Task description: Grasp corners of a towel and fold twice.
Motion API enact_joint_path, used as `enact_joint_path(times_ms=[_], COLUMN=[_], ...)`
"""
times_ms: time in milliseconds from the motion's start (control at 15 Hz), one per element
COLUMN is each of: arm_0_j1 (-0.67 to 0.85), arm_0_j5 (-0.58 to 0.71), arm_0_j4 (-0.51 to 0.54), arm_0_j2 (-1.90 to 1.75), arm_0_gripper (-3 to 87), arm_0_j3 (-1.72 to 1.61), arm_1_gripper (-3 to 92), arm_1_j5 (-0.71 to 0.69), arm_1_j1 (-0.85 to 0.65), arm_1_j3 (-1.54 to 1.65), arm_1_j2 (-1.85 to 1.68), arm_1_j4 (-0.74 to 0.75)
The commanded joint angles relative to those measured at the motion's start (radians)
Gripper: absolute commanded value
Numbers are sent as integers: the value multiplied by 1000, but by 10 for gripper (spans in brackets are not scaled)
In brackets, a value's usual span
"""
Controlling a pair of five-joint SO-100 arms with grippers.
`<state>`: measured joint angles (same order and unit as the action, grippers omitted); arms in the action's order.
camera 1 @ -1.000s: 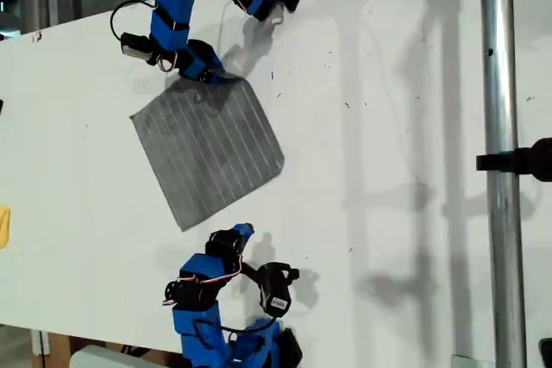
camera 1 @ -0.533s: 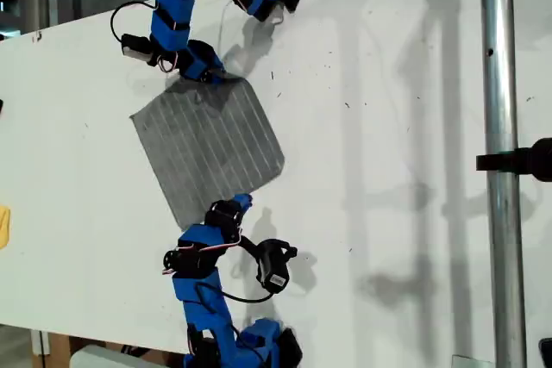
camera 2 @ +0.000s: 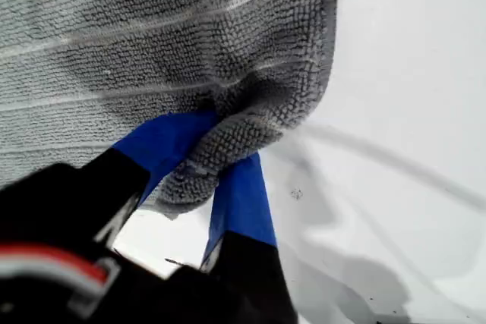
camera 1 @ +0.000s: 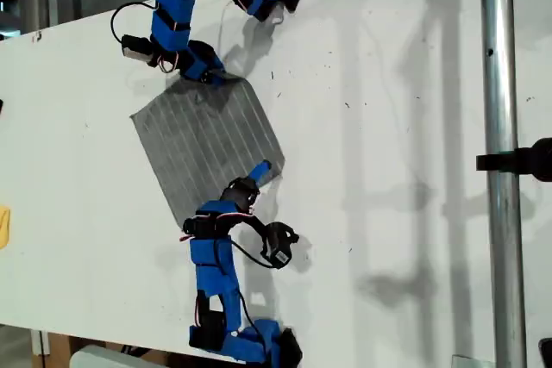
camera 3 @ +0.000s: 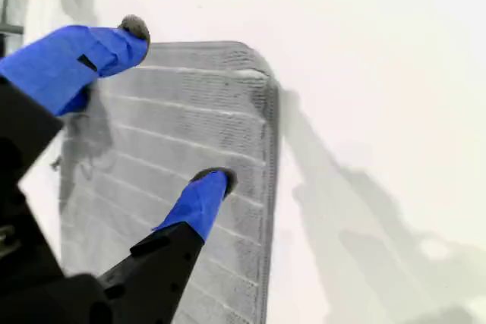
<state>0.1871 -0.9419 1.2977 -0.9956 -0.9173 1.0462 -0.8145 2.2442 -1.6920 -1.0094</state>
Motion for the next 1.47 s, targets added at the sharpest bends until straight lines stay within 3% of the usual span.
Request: enact_joint_path(times_ms=[0, 267, 600, 867, 1400], arm_0_j1=[43, 67, 83, 92, 100], arm_0_j5=[21, 104, 64, 35, 2], arm_0_j4=[-43, -87, 61, 115, 236], arm_0_j2=[35, 181, 235, 247, 193], arm_0_gripper=[287, 249, 217, 13, -25], arm_0_j3=[60, 123, 132, 129, -14], arm_1_gripper=[-3, -3, -3, -3, -3], arm_1_j5=[-12, -12, -12, -12, 118], arm_1_j1=[18, 23, 21, 29, 293], arm_1_j3=[-28, -28, -31, -32, -278], arm_1_j2=[-6, -5, -5, -5, 219], arm_1_j4=[12, 12, 14, 18, 28])
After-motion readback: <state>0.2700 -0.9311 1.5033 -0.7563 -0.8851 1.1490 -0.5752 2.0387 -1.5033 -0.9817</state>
